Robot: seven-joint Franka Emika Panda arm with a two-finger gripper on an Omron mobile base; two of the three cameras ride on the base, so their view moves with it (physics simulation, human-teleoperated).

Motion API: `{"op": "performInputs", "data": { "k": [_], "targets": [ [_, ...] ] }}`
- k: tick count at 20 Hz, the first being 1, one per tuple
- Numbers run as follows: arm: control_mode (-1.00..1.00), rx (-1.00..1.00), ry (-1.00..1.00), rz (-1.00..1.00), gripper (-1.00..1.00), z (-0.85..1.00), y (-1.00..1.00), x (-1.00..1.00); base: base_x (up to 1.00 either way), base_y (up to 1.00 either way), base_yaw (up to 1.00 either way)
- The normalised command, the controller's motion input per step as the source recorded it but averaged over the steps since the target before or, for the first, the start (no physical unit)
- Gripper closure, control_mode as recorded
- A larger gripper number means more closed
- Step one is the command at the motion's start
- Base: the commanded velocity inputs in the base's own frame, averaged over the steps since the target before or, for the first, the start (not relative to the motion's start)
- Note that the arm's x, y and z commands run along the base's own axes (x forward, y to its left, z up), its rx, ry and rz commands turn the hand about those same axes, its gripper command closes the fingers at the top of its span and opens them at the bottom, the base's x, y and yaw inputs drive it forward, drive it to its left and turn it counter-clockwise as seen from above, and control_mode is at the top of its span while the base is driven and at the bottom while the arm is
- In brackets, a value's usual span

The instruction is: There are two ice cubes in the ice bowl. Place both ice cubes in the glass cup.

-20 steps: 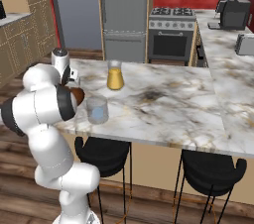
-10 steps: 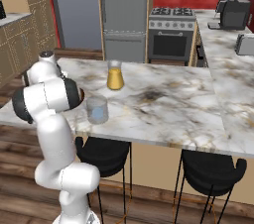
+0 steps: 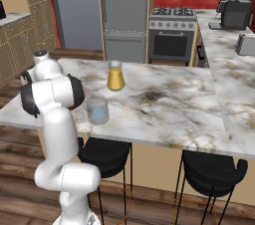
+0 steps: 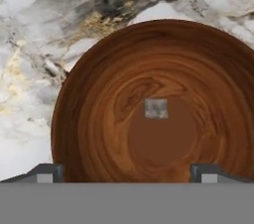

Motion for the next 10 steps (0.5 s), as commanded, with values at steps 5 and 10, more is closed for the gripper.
{"op": "performInputs", "data": {
  "k": [5, 10],
  "targets": [
    [-1.0, 0.0, 0.02, 0.0, -1.0, -0.29, 0.0, 0.34, 0.0, 0.0, 0.0],
    [-1.0, 0.0, 0.02, 0.0, -1.0, -0.31, -0.07, 0.22, 0.0, 0.0, 0.0]
  ]
}}
